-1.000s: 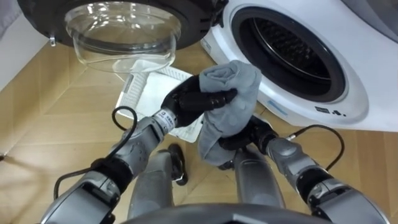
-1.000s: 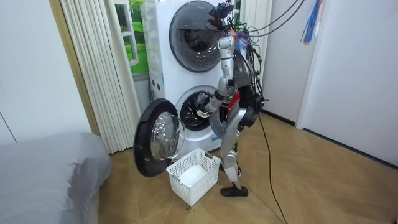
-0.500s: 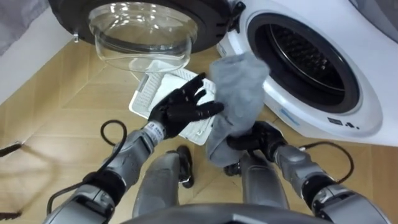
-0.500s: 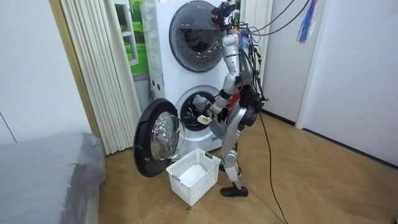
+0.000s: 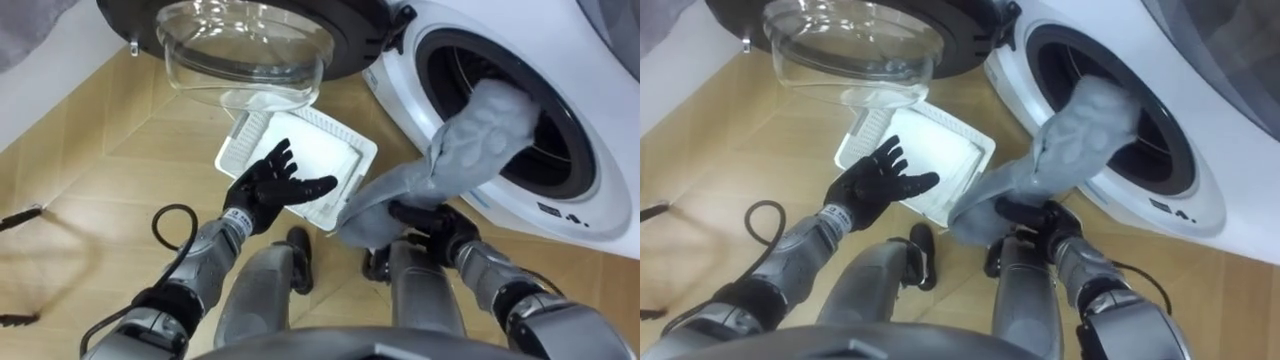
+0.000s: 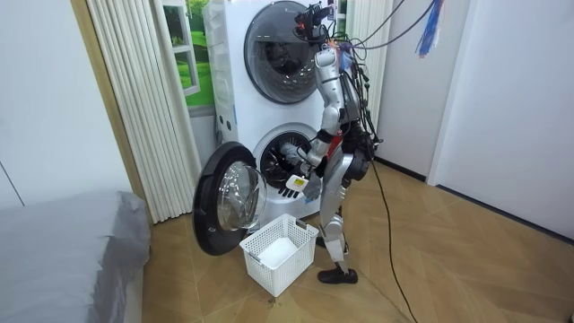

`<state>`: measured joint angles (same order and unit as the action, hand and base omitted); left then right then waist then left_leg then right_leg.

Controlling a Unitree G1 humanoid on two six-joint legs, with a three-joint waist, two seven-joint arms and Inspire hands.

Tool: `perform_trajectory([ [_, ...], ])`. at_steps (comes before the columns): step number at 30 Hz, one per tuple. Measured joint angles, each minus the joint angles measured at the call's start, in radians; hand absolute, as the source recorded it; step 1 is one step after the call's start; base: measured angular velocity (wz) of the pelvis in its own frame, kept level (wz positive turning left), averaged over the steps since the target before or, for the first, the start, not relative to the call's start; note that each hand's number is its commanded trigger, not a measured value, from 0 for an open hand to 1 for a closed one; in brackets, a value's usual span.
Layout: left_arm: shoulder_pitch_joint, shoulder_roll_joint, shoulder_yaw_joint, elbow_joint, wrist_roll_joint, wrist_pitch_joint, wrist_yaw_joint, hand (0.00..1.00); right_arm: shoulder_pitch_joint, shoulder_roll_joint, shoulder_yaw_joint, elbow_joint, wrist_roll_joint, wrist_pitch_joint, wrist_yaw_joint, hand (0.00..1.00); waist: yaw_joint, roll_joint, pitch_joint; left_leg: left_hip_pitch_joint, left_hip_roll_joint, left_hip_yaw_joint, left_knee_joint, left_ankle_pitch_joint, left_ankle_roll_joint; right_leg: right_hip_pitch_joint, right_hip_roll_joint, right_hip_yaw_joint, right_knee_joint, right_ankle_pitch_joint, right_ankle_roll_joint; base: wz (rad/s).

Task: Put towel into washing machine

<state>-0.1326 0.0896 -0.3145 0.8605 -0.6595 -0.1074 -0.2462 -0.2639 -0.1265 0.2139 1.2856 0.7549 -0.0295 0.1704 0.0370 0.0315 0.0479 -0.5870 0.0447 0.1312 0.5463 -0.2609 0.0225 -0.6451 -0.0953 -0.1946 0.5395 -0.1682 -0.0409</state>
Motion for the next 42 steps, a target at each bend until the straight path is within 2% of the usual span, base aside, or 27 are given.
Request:
perform_trajectory([
  [3, -0.004, -0.001, 0.001, 0.001, 0.001, 0.016, 0.001, 0.00, -0.012, 0.000, -0.013, 0.013, 0.101, 0.014, 0.024, 1.00, -0.001, -0.002, 0.0106, -0.004, -0.008, -0.004, 0.003, 0.002, 0.003, -0.006, -0.010, -0.003, 0.016, -0.008, 0.002, 0.10],
  [8, -0.012, 0.000, 0.002, 0.002, -0.005, 0.050, 0.008, 0.00, -0.041, -0.010, -0.060, 0.049, 0.217, 0.053, 0.035, 1.00, 0.000, -0.008, 0.0142, -0.020, -0.024, -0.018, 0.020, 0.004, 0.006, -0.025, -0.029, -0.010, 0.042, -0.024, 0.005, 0.13],
  [15, -0.015, -0.001, 0.005, -0.019, -0.007, 0.072, 0.043, 0.00, -0.052, -0.033, -0.085, 0.080, 0.230, 0.076, 0.051, 1.00, -0.002, -0.009, 0.0144, -0.038, -0.025, -0.029, 0.050, 0.004, 0.006, -0.027, -0.040, -0.034, 0.060, -0.028, 0.001, 0.08],
  [22, -0.012, 0.004, 0.007, -0.070, 0.023, 0.092, 0.049, 0.00, -0.054, -0.052, -0.091, 0.090, 0.231, 0.076, 0.054, 1.00, -0.001, -0.013, 0.0149, -0.071, -0.026, -0.029, 0.081, 0.001, 0.008, -0.062, -0.044, -0.025, 0.109, -0.040, -0.001, 0.05],
  [24, -0.006, 0.007, 0.001, -0.091, 0.022, 0.100, 0.049, 0.00, -0.054, -0.073, -0.090, 0.090, 0.238, 0.096, 0.053, 1.00, -0.001, -0.012, 0.0142, -0.083, -0.022, -0.030, 0.096, -0.001, 0.006, -0.072, -0.043, -0.026, 0.121, -0.041, -0.006, 0.00],
  [26, -0.005, 0.007, -0.002, -0.094, 0.023, 0.102, 0.049, 0.00, -0.054, -0.087, -0.096, 0.093, 0.240, 0.097, 0.051, 1.00, -0.001, -0.014, 0.0131, -0.085, -0.022, -0.030, 0.097, 0.000, 0.004, -0.075, -0.042, -0.024, 0.123, -0.038, -0.010, 0.00],
  [27, -0.003, 0.010, -0.001, -0.094, 0.021, 0.102, 0.050, 0.00, -0.055, -0.093, -0.121, 0.095, 0.242, 0.097, 0.050, 1.00, -0.003, -0.018, 0.0112, -0.086, -0.022, -0.029, 0.096, 0.001, 0.003, -0.077, -0.043, -0.023, 0.125, -0.038, -0.011, -0.03],
  [31, -0.004, 0.016, -0.002, -0.095, 0.008, 0.102, 0.079, 0.00, -0.077, -0.113, -0.129, 0.095, 0.301, 0.110, 0.032, 1.00, -0.003, -0.035, 0.0059, -0.092, -0.023, -0.028, 0.099, 0.003, 0.000, -0.088, -0.044, -0.021, 0.133, -0.035, -0.016, 0.00],
  [34, -0.003, 0.024, 0.007, -0.103, 0.005, 0.102, 0.092, 0.00, -0.102, -0.115, -0.202, 0.084, 0.313, 0.131, 0.007, 1.00, -0.006, -0.051, 0.0051, -0.097, -0.022, -0.027, 0.109, 0.003, 0.000, -0.093, -0.044, -0.018, 0.139, -0.035, -0.016, 0.00],
  [37, -0.002, 0.049, 0.008, -0.133, -0.008, 0.101, 0.113, 0.00, -0.131, -0.117, -0.218, 0.069, 0.353, 0.140, -0.043, 1.00, -0.010, -0.075, 0.0006, -0.100, -0.023, -0.024, 0.115, 0.001, 0.003, -0.095, -0.050, -0.020, 0.146, -0.035, -0.015, 0.02],
  [40, -0.001, 0.064, 0.008, -0.175, -0.005, 0.101, 0.141, 0.00, -0.172, -0.124, -0.247, 0.038, 0.388, 0.158, -0.103, 1.00, -0.020, -0.093, -0.0002, -0.112, -0.034, -0.014, 0.133, -0.004, 0.012, -0.116, -0.066, -0.009, 0.177, -0.042, -0.007, 0.02],
  [42, 0.008, 0.066, 0.008, -0.198, -0.004, 0.102, 0.159, 0.00, -0.199, -0.129, -0.286, 0.024, 0.422, 0.173, -0.133, 1.00, -0.046, -0.099, -0.0006, -0.127, -0.046, -0.013, 0.151, -0.008, 0.023, -0.129, -0.082, -0.009, 0.201, -0.051, 0.002, 0.14],
])
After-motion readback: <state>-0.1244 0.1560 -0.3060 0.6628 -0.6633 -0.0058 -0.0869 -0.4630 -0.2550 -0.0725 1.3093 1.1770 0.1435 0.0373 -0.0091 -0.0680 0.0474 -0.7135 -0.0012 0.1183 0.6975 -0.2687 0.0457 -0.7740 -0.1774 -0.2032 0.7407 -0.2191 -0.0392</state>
